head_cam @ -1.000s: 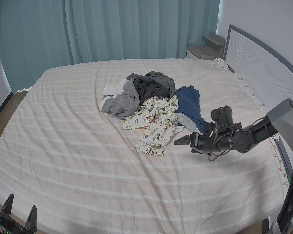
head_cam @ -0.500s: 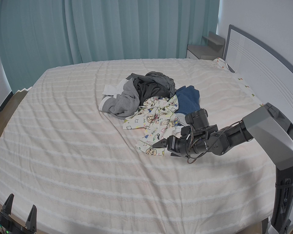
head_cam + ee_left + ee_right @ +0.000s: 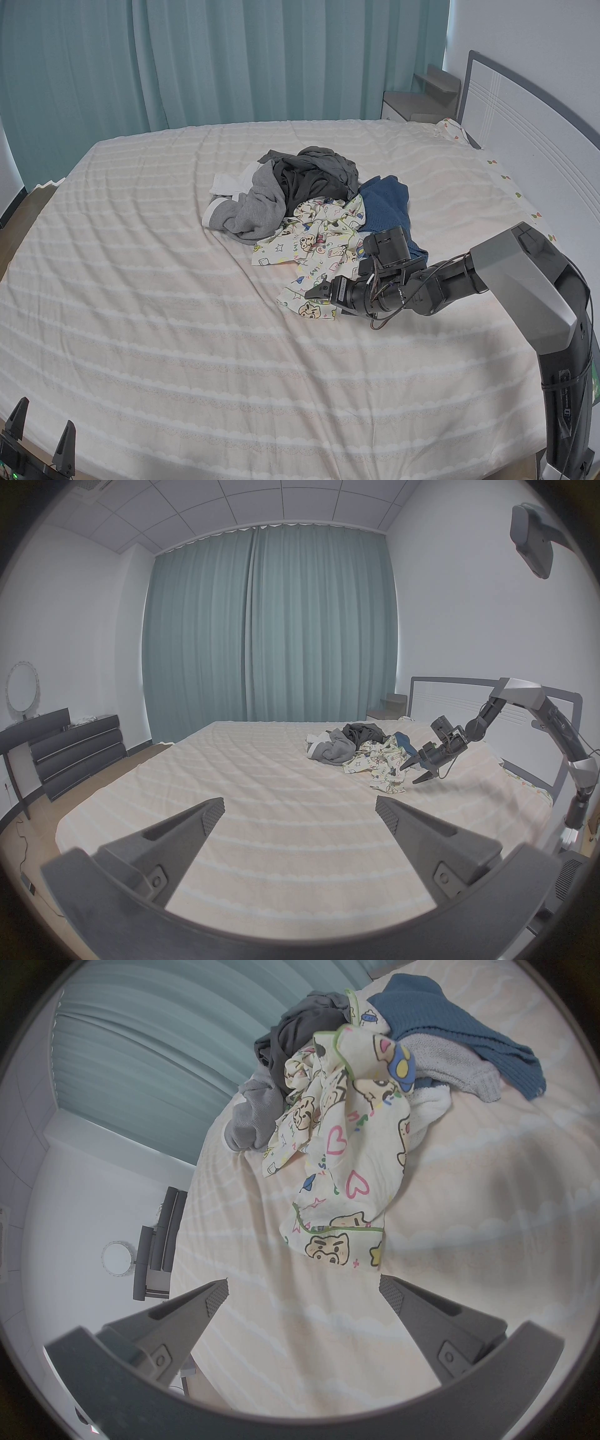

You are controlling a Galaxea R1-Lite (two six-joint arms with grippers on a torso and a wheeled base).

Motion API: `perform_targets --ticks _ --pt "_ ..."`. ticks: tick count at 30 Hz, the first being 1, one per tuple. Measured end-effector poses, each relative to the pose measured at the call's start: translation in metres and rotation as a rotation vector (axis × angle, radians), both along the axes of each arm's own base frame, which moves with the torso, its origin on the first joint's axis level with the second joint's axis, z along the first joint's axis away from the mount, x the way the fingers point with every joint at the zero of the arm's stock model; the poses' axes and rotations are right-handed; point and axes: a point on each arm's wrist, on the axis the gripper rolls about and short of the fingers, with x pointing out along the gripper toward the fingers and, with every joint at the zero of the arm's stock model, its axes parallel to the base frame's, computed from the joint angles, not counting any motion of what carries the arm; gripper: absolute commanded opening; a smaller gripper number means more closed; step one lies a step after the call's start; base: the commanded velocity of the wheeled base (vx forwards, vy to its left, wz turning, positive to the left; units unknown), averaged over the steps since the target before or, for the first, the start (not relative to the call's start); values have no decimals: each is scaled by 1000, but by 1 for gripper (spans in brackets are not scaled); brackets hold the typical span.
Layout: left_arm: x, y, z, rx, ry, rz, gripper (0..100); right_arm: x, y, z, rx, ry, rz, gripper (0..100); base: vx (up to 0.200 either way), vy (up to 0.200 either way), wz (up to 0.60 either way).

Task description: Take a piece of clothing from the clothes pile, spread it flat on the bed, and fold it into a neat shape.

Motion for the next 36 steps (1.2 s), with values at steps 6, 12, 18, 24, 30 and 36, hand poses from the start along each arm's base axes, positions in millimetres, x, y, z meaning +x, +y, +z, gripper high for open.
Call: perform_targets --ticks 6,12,18,24,30,36 --pt "0 0 0 0 0 0 100 14 6 -6 -10 -6 -17 100 0 0 0" --pt "0 0 0 0 0 1 100 26 11 -15 -27 -8 -40 100 0 0 0" --pt "0 0 0 0 0 1 100 33 13 -27 -40 -1 -51 100 0 0 0" --pt "0 0 0 0 0 0 100 39 17 -33 -45 -13 -62 100 0 0 0" --pt "0 0 0 0 0 1 100 42 21 -38 -64 18 -68 100 0 0 0" --pt "0 0 0 0 0 0 100 43 23 -50 -98 58 -96 0 0 0 0"
